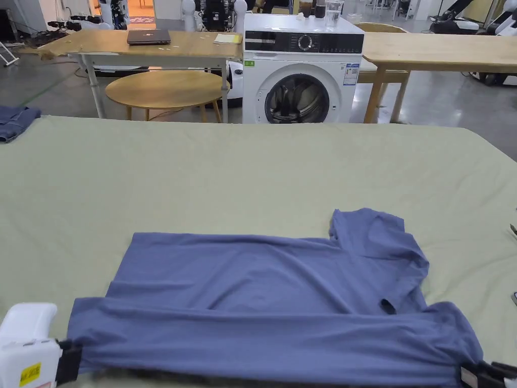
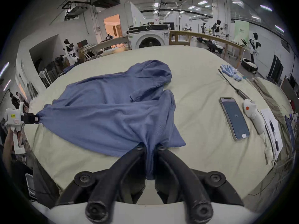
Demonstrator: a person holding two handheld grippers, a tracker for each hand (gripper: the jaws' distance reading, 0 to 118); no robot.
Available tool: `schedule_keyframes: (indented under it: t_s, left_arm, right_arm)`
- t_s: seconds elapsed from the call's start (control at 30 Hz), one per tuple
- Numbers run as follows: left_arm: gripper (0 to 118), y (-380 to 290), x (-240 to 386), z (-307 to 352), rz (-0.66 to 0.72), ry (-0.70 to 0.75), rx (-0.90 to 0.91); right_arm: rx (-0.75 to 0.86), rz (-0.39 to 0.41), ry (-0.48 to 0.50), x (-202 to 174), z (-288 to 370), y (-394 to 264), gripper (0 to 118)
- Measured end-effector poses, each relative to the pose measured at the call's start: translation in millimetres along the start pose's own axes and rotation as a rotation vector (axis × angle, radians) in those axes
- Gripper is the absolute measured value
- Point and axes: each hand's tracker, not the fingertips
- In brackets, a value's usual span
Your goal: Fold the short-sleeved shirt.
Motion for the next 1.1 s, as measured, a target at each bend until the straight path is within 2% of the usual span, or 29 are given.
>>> schedule_keyframes:
  t_s: [0.2, 0.37, 0.4, 0.43, 0.47, 0.5, 0.53, 0.63, 0.67, 0.7, 0.73, 0.77, 0.9, 1.07, 1.1]
  left_arm:
    - [3, -49, -10, 23, 0.028, -0.012, -0.043]
    - [3, -52, -13, 15, 0.047, -0.041, -0.054]
    - [7, -52, -14, 15, 0.04, -0.053, -0.046]
    - [27, -51, -14, 17, 0.033, -0.054, -0.03]
    - [67, -49, -14, 17, 0.038, -0.036, -0.028]
    - [107, -46, -16, 18, 0.043, -0.021, -0.017]
    - [108, -42, -18, 21, 0.059, -0.01, 0.049]
    - [103, -23, -22, 22, 0.083, -0.008, 0.069]
    - [90, -15, -23, 20, 0.089, -0.014, 0.072]
    - [51, -6, -23, 16, 0.087, -0.025, 0.075]
    - [14, 4, -22, 11, 0.08, -0.028, 0.08]
    - [0, 12, -20, 4, 0.075, -0.026, 0.084]
    - [0, 58, -19, -37, 0.061, -0.066, 0.076]
    - [0, 126, -16, -99, 0.08, -0.063, 0.074]
    - [23, 139, -17, -113, 0.073, -0.061, 0.072]
  right_arm:
    - [-0.053, -0.013, 0.012, -2, 28, -49, 6]
    - [-0.052, -0.026, 0.021, -1, 18, -48, 10]
    - [-0.045, -0.025, 0.007, -2, 18, -45, 30]
    - [-0.035, -0.018, -0.015, -2, 19, -41, 61]
    - [-0.03, -0.015, -0.024, -1, 19, -38, 98]
    - [-0.009, -0.016, -0.023, 0, 20, -33, 118]
    - [0.042, -0.024, -0.039, 1, 24, -27, 118]
    - [0.049, -0.032, -0.038, 5, 22, -8, 118]
    - [0.06, -0.029, -0.054, 5, 20, -4, 114]
    - [0.08, -0.03, -0.055, 7, 17, 3, 90]
    - [0.094, -0.048, -0.062, 7, 14, 9, 53]
    - [0.087, -0.068, -0.061, 9, 9, 16, 0]
    - [0.086, -0.089, -0.058, 1, -12, 35, 0]
    - [0.07, -0.06, -0.068, -7, -40, 58, 0]
    - [0.065, -0.06, -0.071, -4, -46, 67, 0]
